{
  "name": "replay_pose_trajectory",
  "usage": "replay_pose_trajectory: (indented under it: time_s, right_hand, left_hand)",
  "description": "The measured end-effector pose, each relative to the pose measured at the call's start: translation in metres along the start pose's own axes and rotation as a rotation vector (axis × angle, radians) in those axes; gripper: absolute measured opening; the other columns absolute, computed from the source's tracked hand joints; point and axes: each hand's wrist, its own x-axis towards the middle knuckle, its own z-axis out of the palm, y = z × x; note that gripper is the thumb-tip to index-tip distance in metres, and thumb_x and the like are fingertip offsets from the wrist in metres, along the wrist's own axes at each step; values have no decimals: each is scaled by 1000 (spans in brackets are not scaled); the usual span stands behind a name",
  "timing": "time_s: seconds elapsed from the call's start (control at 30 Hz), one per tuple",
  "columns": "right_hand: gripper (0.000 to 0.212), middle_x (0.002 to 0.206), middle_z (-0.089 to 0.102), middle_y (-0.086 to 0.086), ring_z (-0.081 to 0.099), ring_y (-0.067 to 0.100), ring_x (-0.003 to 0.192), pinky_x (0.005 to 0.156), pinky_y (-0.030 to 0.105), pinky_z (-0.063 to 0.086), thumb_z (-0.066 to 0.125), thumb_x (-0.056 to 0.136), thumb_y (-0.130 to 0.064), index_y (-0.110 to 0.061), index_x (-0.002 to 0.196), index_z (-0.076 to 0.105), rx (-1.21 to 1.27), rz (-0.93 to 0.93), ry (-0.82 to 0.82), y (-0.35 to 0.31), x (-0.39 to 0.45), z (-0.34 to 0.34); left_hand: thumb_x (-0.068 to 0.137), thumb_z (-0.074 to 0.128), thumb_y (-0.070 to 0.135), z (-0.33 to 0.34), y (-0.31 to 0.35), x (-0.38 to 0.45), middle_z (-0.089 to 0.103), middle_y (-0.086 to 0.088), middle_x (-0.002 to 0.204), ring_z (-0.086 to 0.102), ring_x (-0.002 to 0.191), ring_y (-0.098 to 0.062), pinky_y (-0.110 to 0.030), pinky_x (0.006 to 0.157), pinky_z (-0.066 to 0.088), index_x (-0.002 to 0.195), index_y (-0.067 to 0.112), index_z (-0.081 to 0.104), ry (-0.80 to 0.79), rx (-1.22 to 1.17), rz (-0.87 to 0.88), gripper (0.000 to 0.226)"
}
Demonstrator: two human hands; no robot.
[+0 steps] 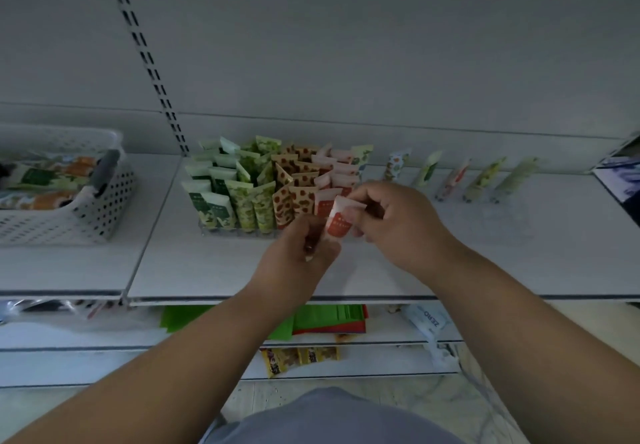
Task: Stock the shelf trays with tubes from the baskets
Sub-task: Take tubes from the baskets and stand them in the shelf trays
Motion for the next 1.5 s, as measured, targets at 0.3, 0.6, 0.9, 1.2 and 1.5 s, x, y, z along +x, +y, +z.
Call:
replay_pose_trajectory:
  time_s: [0.3,0.6,0.9,1.2,1.5]
  right_hand:
    - [10,81,55,-8,47,4,76,62,22,36,65,89,-20,-14,93,71,-312,-221,117,16,22,-1]
    - [7,80,55,-5,47,7,74,61,22,31,65,87,-16,-14,90,71,-372,-282,42,12,28,-4]
    - [15,94,57,1,53,15,85,69,28,37,63,90,-25,-12,96,67,-468,-134,29,14,24,4]
    - [30,105,49,-8,53,10,97,78,22,39,66,86,-35,-16,110,62,-358,-318,76,-49,9,13]
    - [40,107,47,-8,50,10,97,81,24,39,65,86,-42,-19,118,57,-210,-559,-93,-182,18,120]
  left_hand:
    - [86,46,38,2,-31,-2,56,1,124,49,116,-23,-38,99,43,124,19,56,54,637,247,43]
    - [87,55,34,5,-30,2,51,1,132,41,124,-22,-36,105,36,135,20,48,39,740,220,50]
    - [87,55,34,2,-28,2,50,3,129,41,122,-21,-36,103,37,133,22,47,30,731,225,48]
    - [88,56,32,-43,-23,-31,58,5,114,51,110,-21,-37,92,45,120,25,55,145,637,201,33]
    - [85,63,29,-183,-65,-124,60,3,106,51,103,-20,-33,89,40,117,21,60,490,708,-55,33]
